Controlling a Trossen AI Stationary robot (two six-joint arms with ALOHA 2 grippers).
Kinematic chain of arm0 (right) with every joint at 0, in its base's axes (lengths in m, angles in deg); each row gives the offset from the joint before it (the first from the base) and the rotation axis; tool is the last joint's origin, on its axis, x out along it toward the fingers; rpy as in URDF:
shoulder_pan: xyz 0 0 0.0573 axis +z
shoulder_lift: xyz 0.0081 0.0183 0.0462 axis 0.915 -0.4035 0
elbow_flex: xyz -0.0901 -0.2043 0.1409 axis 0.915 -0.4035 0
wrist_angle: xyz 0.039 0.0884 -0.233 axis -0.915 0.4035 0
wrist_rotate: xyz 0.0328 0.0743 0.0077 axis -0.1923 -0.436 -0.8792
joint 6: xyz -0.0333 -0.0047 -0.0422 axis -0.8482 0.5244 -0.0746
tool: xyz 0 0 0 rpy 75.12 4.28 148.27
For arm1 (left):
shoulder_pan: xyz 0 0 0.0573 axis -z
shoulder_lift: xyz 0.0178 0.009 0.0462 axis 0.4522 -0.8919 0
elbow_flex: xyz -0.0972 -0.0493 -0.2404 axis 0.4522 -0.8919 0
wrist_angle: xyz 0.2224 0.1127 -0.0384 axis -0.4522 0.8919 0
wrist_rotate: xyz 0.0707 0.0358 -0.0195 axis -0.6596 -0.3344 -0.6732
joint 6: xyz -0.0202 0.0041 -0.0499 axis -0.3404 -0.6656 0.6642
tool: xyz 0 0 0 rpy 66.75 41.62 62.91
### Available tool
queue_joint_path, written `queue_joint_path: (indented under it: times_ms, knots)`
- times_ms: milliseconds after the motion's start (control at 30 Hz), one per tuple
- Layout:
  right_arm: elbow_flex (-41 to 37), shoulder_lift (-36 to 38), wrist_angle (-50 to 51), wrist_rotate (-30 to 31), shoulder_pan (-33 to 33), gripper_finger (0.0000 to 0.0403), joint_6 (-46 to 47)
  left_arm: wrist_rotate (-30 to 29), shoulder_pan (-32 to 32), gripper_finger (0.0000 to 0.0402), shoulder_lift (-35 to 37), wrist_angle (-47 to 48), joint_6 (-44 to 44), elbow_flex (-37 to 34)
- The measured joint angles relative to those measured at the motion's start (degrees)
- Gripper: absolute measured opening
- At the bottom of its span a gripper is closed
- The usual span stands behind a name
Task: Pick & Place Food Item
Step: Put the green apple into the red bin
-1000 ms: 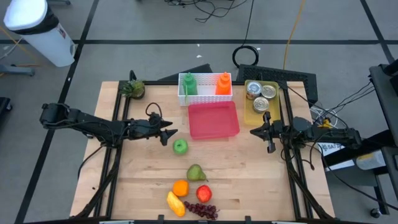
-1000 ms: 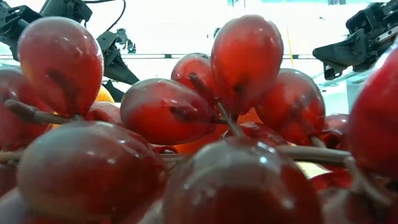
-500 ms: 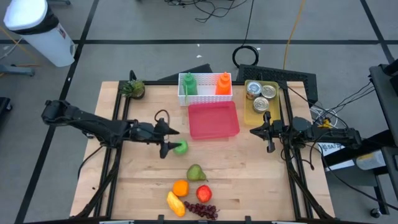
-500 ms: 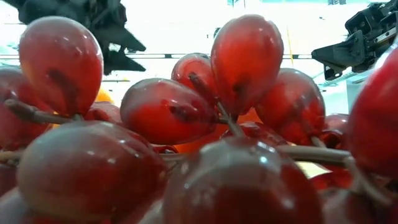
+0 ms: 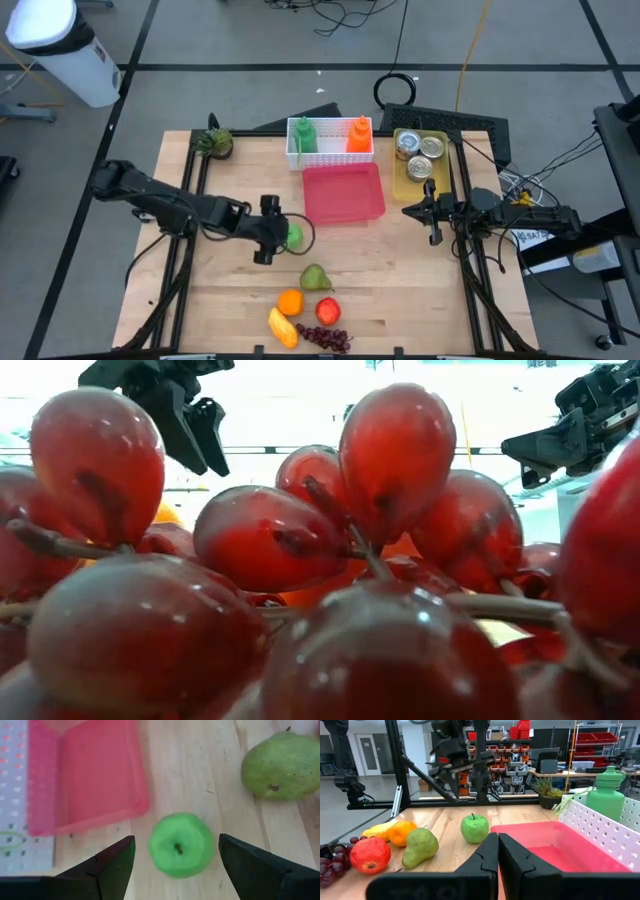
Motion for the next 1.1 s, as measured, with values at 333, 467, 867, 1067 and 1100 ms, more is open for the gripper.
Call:
queue_joint_path:
  times_ms: [333, 467, 867, 1067, 1100]
  knots:
    - [-0.02, 0.02, -0.26, -0.02, 0.01, 0.0000, 0.00, 0.65, -1.86, 0.0302, -5.32, -0.01, 20.83, 0.07]
    - [-0.02, 0.02, -0.34, -0.01, 0.01, 0.0000, 0.00, 0.99, -3.45, 0.0314, -6.10, 0.46, 26.76, 0.08]
    - [-0.02, 0.00, -0.44, 0.00, 0.02, 0.0000, -0.01, 5.02, -3.51, 0.0360, -9.90, -1.04, 22.34, -0.08]
    - [-0.02, 0.02, -0.52, 0.00, 0.02, 0.0000, -0.02, 4.59, -3.97, 0.0361, -13.57, -1.76, 21.24, -0.04]
    - [-0.02, 0.00, -0.43, 0.00, 0.02, 0.0000, 0.00, 4.58, -3.97, 0.0361, -13.93, -1.81, 20.87, -0.02]
